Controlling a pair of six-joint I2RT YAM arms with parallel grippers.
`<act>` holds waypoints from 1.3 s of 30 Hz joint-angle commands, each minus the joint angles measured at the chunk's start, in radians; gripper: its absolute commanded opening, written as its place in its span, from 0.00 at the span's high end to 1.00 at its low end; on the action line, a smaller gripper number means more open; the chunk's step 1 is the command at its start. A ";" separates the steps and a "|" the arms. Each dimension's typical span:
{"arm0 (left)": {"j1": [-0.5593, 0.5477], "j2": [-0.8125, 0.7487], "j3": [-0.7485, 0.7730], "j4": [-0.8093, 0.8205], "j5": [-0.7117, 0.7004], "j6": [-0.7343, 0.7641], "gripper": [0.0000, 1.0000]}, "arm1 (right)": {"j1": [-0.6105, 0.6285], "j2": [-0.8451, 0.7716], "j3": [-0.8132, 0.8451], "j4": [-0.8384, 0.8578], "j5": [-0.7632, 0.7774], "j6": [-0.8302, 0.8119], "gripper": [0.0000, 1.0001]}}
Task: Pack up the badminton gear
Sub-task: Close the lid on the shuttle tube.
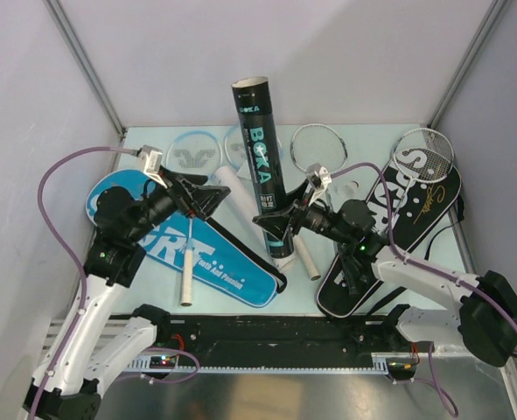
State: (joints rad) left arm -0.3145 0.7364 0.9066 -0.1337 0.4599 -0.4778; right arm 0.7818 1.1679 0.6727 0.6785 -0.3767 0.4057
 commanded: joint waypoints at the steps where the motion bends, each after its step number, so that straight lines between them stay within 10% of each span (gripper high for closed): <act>1: -0.039 0.034 -0.010 0.294 0.077 -0.039 0.00 | 0.008 0.061 0.016 0.271 0.001 0.183 0.78; 17: -0.132 0.205 -0.002 0.406 0.089 -0.039 0.02 | 0.084 0.278 0.016 0.610 -0.194 0.284 0.78; 39: -0.135 0.205 -0.079 0.524 0.141 -0.193 0.22 | 0.094 0.306 0.012 0.557 -0.165 0.296 0.73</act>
State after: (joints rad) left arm -0.4450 0.9436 0.8360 0.3367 0.5880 -0.6563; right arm 0.8707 1.4788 0.6716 1.1580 -0.5568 0.6899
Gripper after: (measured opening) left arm 0.816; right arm 0.718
